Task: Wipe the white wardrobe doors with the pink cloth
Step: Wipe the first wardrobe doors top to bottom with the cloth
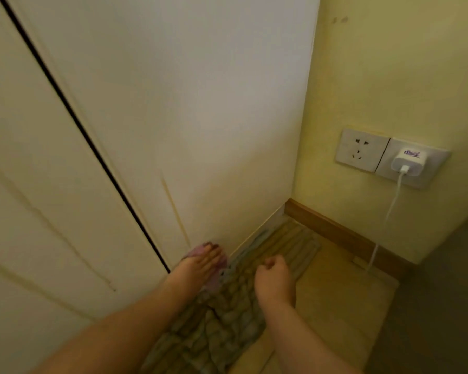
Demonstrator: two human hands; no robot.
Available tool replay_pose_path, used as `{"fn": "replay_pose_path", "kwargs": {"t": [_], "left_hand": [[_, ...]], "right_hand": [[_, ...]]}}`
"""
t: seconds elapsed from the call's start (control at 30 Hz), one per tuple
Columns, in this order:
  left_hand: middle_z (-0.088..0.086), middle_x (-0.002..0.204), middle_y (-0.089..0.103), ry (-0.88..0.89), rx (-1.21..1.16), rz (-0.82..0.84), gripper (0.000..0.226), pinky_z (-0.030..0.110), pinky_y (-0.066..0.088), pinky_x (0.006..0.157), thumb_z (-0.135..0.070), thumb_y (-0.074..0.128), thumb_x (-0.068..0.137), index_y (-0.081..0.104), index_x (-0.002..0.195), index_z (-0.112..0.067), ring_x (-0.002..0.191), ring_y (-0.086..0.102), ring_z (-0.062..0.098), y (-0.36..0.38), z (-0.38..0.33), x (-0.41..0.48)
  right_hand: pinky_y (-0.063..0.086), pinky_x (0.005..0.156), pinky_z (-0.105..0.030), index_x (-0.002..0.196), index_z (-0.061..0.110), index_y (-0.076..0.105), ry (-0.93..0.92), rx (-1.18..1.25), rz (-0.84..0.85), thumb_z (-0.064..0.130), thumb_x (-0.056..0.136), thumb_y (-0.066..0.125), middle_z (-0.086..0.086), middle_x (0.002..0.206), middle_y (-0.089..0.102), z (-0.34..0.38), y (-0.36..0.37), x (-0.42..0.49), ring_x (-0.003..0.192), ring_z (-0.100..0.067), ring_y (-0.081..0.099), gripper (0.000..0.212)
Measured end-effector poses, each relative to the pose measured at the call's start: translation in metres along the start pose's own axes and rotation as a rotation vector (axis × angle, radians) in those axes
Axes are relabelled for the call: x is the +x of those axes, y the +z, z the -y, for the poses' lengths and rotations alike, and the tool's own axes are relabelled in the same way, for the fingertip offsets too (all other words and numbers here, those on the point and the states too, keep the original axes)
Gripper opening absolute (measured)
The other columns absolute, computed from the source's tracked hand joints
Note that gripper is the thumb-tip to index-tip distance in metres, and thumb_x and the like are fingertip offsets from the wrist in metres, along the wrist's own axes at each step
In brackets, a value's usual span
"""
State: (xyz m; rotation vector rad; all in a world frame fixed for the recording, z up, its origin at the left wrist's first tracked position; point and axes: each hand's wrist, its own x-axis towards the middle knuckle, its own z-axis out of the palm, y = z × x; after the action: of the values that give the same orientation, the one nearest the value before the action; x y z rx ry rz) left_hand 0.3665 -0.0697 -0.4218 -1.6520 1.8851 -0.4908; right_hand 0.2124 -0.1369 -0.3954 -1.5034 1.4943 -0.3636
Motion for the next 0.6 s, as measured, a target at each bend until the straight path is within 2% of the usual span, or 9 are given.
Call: {"fn": "replay_pose_path", "kwargs": {"t": [0.03,0.07,0.17,0.23,0.3,0.43,0.53,0.6], "left_hand": [[-0.002,0.122,0.064,-0.024,-0.005,-0.017,0.053,0.032,-0.009,0.115,-0.028,0.028,0.084,0.072,0.11,-0.016,0.116,0.058,0.009,0.001,0.003,-0.008],[-0.006,0.114,0.068,-0.026,0.012,-0.059,0.052,0.033,-0.003,0.116,-0.03,0.028,0.081,0.076,0.1,-0.021,0.109,0.063,0.008,0.002,0.011,-0.01],[0.01,0.11,0.069,-0.015,0.167,-0.26,0.053,0.035,0.022,0.108,-0.024,0.03,0.074,0.076,0.096,-0.007,0.104,0.066,0.027,-0.028,0.047,0.007],[0.016,0.118,0.065,-0.051,0.096,-0.273,0.054,0.036,0.02,0.107,-0.024,0.031,0.078,0.071,0.105,-0.001,0.11,0.062,0.033,-0.064,0.072,0.02],[0.012,0.128,0.06,-0.103,0.07,-0.247,0.057,0.039,0.018,0.112,-0.023,0.027,0.08,0.065,0.118,-0.006,0.12,0.056,0.029,-0.08,0.08,0.015],[0.014,0.119,0.064,-0.025,0.11,-0.169,0.06,0.04,0.024,0.107,-0.023,0.027,0.072,0.07,0.108,-0.002,0.113,0.061,0.03,-0.066,0.074,-0.022],[0.017,0.126,0.06,-0.082,0.095,-0.298,0.057,0.039,0.014,0.109,-0.028,0.032,0.079,0.065,0.117,0.0,0.118,0.056,0.033,-0.083,0.1,-0.03],[0.016,0.133,0.054,-0.199,0.079,-0.387,0.055,0.039,0.011,0.111,-0.028,0.037,0.083,0.058,0.126,0.0,0.124,0.051,0.033,-0.109,0.119,-0.036]], "right_hand": [[0.04,0.074,-0.029,0.103,0.015,0.051,-0.014,-0.017,-0.002,0.015,0.093,0.044,-0.011,0.107,0.06,-0.003,-0.002,0.002,0.095,-0.027,0.054,0.012],[0.042,0.076,-0.031,0.102,0.015,0.051,-0.017,-0.036,-0.012,0.015,0.093,0.044,-0.012,0.107,0.06,-0.004,-0.004,0.005,0.097,-0.029,0.055,0.011],[0.041,0.078,-0.033,0.106,0.011,0.051,-0.006,-0.072,-0.043,0.016,0.095,0.042,-0.013,0.109,0.059,0.0,-0.012,0.01,0.099,-0.031,0.054,0.015],[0.039,0.075,-0.031,0.108,0.01,0.051,-0.021,-0.061,-0.045,0.016,0.095,0.042,-0.014,0.109,0.058,0.007,-0.014,0.012,0.098,-0.03,0.053,0.016],[0.038,0.073,-0.03,0.103,0.012,0.049,-0.04,-0.055,-0.046,0.016,0.095,0.043,-0.012,0.105,0.057,0.011,-0.013,0.01,0.09,-0.027,0.051,0.012],[0.036,0.072,-0.029,0.098,0.015,0.046,-0.072,-0.069,-0.007,0.016,0.095,0.042,-0.008,0.097,0.052,0.013,-0.011,0.007,0.085,-0.024,0.046,0.005],[0.036,0.071,-0.031,0.098,0.01,0.046,-0.032,-0.003,-0.052,0.014,0.096,0.042,-0.01,0.093,0.05,0.017,-0.018,0.012,0.083,-0.025,0.046,0.006],[0.035,0.068,-0.03,0.099,0.009,0.047,-0.019,0.022,-0.065,0.013,0.096,0.042,-0.009,0.088,0.049,0.023,-0.018,0.012,0.081,-0.025,0.045,0.007]]}}
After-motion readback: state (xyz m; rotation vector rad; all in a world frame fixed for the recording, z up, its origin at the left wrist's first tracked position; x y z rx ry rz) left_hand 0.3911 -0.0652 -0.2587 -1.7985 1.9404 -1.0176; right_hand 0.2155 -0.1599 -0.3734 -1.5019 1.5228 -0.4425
